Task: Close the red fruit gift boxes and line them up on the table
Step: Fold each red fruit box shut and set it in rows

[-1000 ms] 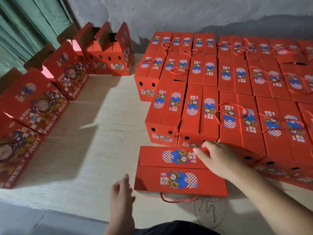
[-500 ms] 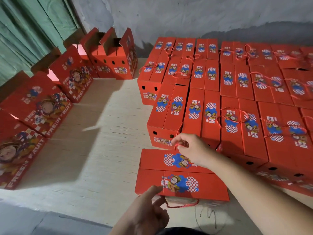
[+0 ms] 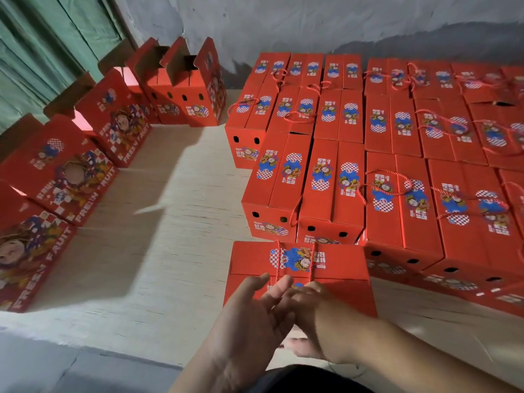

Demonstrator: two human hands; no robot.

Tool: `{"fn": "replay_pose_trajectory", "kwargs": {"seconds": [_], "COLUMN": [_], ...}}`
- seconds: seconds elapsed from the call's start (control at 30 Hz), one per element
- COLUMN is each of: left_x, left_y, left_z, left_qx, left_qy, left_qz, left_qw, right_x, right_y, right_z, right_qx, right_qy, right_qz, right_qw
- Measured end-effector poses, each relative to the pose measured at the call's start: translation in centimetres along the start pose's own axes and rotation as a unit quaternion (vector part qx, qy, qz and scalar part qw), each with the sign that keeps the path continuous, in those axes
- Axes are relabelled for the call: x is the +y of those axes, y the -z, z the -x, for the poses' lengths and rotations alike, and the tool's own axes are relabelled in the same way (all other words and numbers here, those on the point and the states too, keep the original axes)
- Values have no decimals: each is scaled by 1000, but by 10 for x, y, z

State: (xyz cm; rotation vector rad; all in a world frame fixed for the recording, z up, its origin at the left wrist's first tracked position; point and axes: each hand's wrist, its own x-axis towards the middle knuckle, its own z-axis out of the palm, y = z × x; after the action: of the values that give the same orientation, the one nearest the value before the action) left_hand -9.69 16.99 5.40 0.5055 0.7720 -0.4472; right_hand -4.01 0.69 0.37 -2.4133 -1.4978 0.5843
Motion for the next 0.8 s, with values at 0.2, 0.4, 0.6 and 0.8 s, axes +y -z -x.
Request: {"fn": "replay_pose_trajectory", "kwargs": {"seconds": [0.2, 0.4, 0.6, 0.8], "left_x": [15, -2, -7, -16], "left_y": [14, 59, 77, 73], "left_z": [8, -4, -13, -17], "left_qx": [16, 186, 187, 88], "left_qy": [-39, -311, -138, 16], "left_qz": [-42, -471, -475, -423], "left_qw": [998, 805, 849, 902], "right_x": [22, 26, 20, 13], "right_y": [-6, -1, -1, 0], "right_z": [9, -2, -7, -5], "right_qx": [108, 150, 161, 155], "right_qy": [37, -52, -58, -55], "right_qz": [147, -83, -91, -82], "right_qw": [983, 984, 981, 983]}}
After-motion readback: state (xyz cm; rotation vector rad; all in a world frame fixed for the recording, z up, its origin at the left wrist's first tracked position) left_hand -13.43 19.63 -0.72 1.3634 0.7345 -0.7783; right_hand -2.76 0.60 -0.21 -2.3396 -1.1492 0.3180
